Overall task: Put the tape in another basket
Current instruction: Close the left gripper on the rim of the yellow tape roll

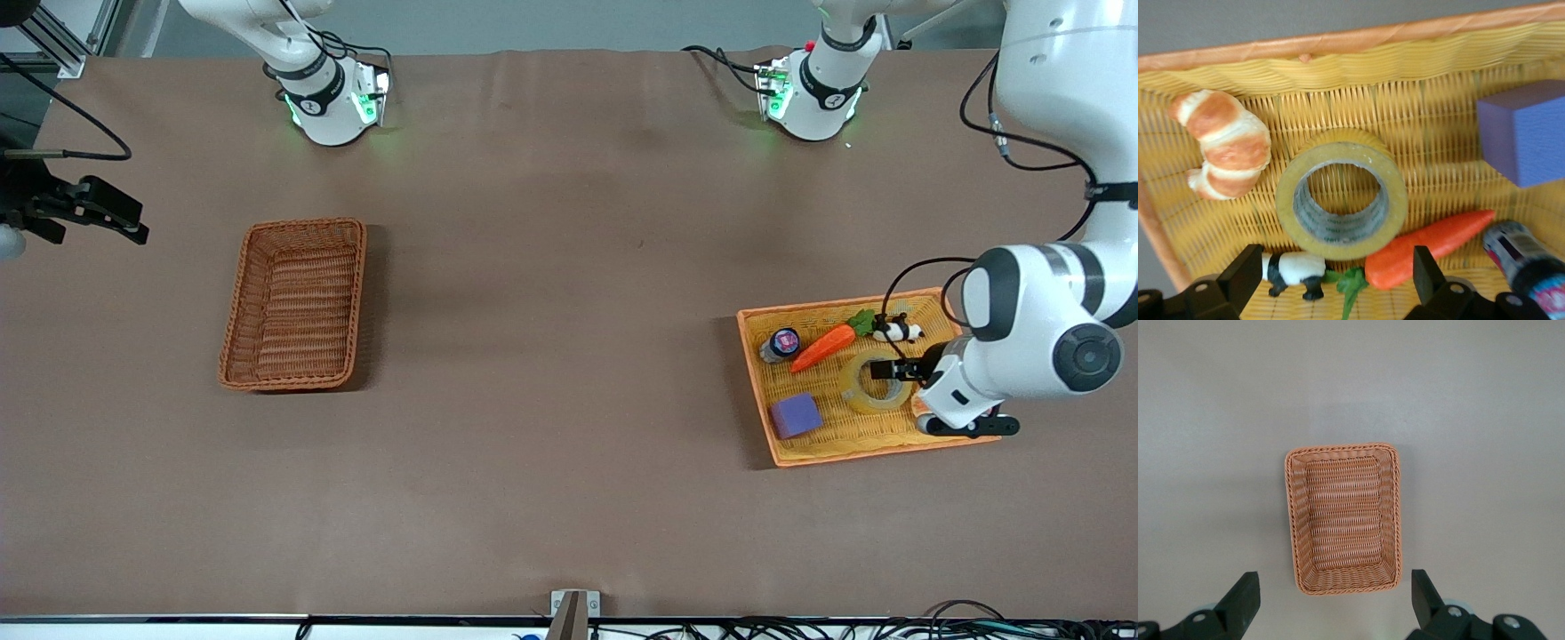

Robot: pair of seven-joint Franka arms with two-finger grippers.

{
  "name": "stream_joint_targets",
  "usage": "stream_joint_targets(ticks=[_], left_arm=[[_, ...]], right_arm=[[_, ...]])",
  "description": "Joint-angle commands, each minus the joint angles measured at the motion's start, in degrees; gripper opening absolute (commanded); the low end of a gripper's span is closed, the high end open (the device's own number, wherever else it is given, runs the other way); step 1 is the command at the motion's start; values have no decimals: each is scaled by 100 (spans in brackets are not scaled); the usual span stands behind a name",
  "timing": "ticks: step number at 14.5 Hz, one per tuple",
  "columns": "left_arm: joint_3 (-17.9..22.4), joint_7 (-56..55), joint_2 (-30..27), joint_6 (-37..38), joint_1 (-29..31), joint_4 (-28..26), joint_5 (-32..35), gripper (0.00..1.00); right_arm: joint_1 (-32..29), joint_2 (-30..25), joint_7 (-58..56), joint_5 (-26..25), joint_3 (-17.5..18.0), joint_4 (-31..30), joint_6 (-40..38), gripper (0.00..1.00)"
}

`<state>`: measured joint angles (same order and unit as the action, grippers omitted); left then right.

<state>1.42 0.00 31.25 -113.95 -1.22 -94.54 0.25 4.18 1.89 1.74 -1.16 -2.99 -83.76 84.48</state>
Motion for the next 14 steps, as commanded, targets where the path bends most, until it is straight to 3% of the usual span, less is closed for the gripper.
stream_joint_targets(ticks=[1,7,10,11,14], left_arm=[[8,53,-5,-538,156,-450,63,99],[34,53,469,-734,183,-504,98,94],[34,62,488,-734,297,-469,194,31],[25,62,470,-734,280,-425,351,18],[17,97,444,-734,298,-390,432,1]], right_arm=[[21,-31,19,-16,9,17,-11,100],[12,-31,11,-16,1,17,-10,100],[-14,-31,2,-16,1,17,-10,100],[-14,-31,2,-16,1,17,-10,100],[4,-31,11,-16,1,17,-10,100]])
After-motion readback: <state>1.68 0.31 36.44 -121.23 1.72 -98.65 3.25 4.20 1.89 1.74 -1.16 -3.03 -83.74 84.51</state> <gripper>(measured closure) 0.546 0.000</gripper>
